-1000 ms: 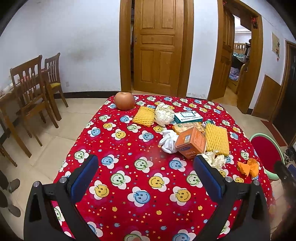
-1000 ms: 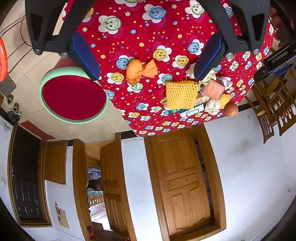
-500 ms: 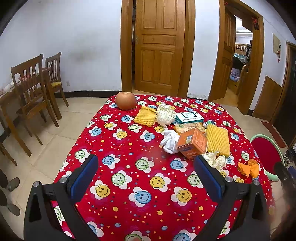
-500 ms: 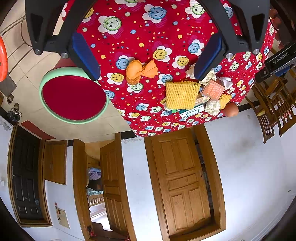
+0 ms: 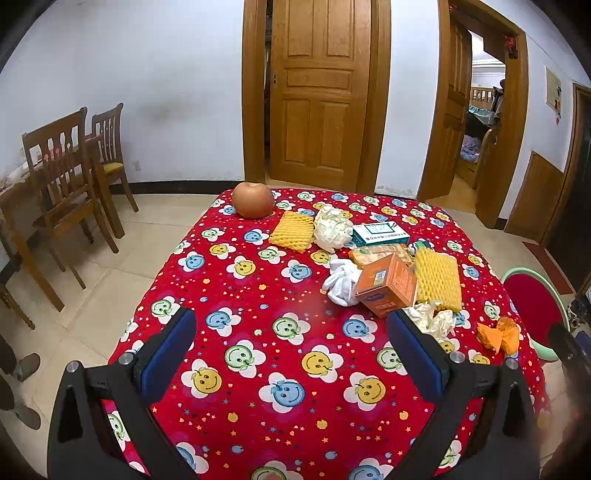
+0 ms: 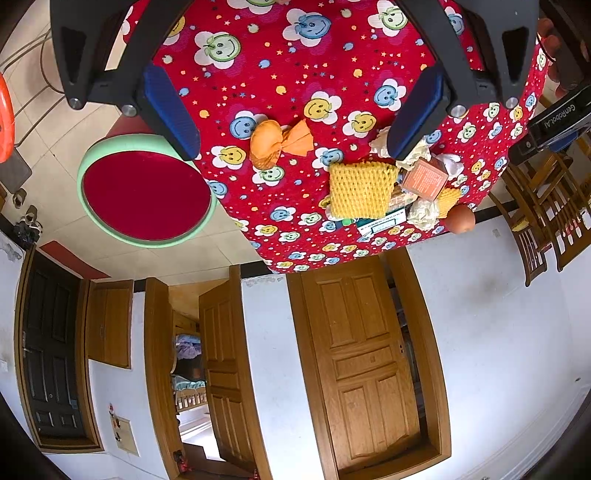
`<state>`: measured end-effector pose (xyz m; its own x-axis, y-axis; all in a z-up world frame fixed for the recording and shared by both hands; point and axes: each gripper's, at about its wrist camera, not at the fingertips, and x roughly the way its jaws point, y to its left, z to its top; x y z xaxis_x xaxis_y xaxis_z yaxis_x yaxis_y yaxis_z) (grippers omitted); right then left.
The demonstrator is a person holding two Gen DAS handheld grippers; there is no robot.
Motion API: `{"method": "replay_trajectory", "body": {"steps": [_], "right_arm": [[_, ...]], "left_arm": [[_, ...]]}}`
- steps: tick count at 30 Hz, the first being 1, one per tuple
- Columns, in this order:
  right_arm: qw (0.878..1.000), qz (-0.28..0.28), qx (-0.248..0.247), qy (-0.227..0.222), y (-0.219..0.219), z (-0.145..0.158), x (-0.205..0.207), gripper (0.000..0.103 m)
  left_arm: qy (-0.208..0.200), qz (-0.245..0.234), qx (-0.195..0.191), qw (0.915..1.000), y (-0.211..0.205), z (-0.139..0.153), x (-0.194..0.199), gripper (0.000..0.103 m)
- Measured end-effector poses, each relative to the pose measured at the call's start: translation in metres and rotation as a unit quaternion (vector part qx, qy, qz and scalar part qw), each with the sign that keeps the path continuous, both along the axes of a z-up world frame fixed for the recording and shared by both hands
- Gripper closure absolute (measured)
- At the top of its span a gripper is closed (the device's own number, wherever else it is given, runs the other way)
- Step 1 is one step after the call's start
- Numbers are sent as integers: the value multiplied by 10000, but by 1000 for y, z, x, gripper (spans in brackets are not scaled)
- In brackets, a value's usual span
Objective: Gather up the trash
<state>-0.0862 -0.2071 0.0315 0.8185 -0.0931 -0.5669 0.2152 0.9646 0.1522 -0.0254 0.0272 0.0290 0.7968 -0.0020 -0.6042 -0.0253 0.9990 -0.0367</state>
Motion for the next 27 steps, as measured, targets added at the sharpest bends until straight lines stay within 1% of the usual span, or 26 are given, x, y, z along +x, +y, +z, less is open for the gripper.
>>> {"method": "replay_trajectory", "body": {"steps": [8, 14, 22, 25, 27], "right_arm": [[10000, 24, 35, 85, 0, -5, 5, 0], [9996, 106, 79, 243, -2, -10, 18, 0], [9983, 339, 75, 465, -2, -12, 52, 0], [9970, 453, 87, 619, -3, -14, 70, 0], [9962, 499, 74, 709, -3, -16, 81, 0]], "left_arm": [[126, 36, 14, 9999, 3, -9, 8, 2], [261, 64, 100, 9996, 4, -14, 23, 2], [446, 139, 213, 9987, 15, -14, 65, 2], [562, 121, 266, 9980, 18, -15, 89, 2], [652, 80, 236, 9976, 20, -16, 108, 2]]}}
